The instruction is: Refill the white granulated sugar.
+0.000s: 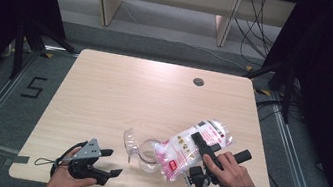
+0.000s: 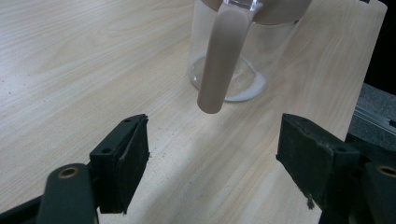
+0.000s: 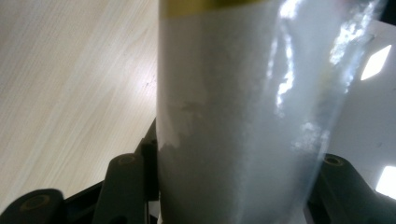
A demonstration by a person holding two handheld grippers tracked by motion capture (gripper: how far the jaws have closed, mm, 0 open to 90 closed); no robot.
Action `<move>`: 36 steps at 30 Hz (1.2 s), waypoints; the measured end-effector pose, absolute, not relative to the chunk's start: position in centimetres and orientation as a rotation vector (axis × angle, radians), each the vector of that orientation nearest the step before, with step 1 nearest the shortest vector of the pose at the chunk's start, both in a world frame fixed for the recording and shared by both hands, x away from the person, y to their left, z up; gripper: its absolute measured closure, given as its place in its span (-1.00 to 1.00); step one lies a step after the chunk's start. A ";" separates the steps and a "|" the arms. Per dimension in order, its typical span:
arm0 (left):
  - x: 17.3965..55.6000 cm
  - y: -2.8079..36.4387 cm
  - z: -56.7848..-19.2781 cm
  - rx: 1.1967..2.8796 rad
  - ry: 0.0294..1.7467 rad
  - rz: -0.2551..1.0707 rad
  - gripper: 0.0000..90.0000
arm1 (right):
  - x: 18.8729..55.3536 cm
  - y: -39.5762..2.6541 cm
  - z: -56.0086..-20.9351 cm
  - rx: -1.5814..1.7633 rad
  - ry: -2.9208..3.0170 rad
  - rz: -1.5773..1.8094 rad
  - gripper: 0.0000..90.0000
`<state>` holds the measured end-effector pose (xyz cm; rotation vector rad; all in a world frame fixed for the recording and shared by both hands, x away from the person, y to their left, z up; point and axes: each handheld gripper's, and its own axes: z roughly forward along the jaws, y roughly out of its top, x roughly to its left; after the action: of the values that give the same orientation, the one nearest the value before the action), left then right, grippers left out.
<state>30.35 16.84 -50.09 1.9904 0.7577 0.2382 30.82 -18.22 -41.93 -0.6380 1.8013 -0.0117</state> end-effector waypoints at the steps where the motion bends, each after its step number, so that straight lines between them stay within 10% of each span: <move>1: 30.3 16.8 -50.1 1.992 0.759 0.238 -0.45 | 30.8 -18.2 -41.9 -0.642 1.801 -0.018 0.12; 36: 30.3 16.8 -50.1 1.993 0.752 0.234 -0.45 | 30.3 -17.9 -41.3 -0.647 1.775 -0.071 0.15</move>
<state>30.35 16.81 -50.12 1.9931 0.7518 0.2338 30.31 -17.87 -41.33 -0.6473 1.7748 -0.0706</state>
